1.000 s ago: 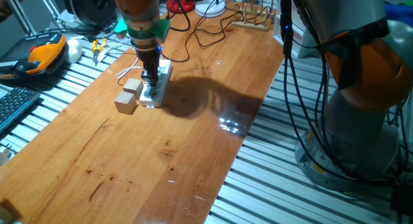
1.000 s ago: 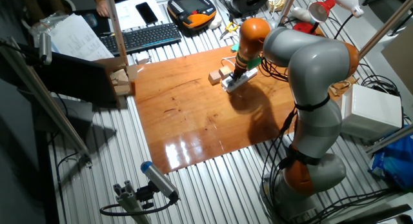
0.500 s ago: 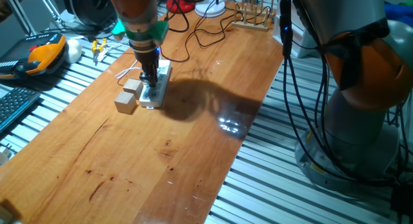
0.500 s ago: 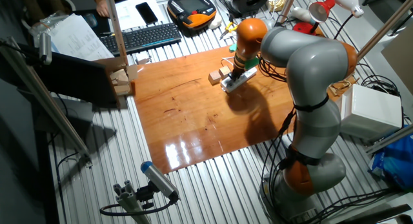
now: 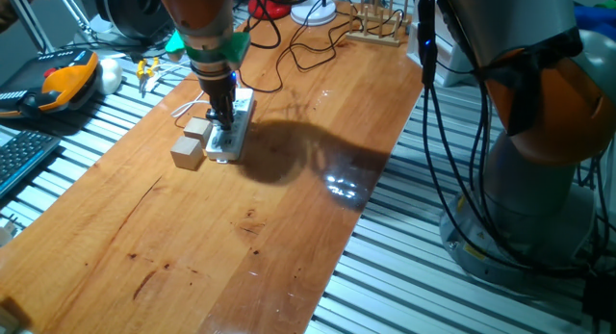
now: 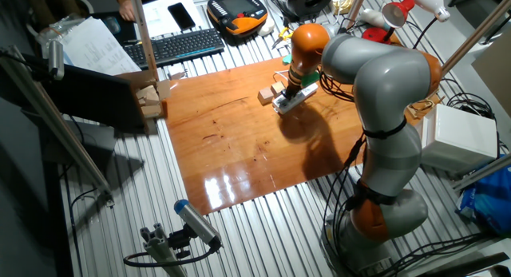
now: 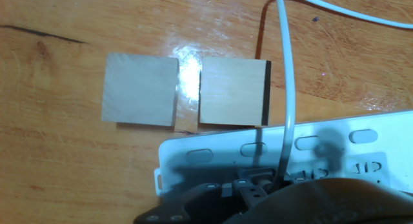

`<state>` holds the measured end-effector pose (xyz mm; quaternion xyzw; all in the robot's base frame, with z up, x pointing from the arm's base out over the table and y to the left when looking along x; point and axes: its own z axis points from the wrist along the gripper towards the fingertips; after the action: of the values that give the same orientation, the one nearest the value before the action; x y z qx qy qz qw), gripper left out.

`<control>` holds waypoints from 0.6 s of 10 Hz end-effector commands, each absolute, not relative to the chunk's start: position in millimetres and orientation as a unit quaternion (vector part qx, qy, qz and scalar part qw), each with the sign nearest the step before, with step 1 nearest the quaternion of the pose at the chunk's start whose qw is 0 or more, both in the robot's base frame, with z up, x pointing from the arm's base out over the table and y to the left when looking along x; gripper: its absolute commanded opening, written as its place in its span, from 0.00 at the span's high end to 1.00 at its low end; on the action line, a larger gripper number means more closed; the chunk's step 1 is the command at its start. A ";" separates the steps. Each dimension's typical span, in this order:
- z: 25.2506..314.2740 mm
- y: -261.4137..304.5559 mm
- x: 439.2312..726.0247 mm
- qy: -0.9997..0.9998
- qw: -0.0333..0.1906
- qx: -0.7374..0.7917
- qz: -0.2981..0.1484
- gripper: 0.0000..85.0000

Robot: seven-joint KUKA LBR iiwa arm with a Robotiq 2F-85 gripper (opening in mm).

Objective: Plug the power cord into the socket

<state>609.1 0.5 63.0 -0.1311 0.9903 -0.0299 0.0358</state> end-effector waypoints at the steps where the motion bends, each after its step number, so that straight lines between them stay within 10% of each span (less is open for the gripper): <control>1: 62.4 0.5 609.5 0.990 0.036 -0.130 -0.029 0.60; 6: 70.8 1.8 604.7 0.993 0.035 -0.112 -0.019 0.40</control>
<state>603.4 2.3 72.9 -0.1106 0.9931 -0.0186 0.0348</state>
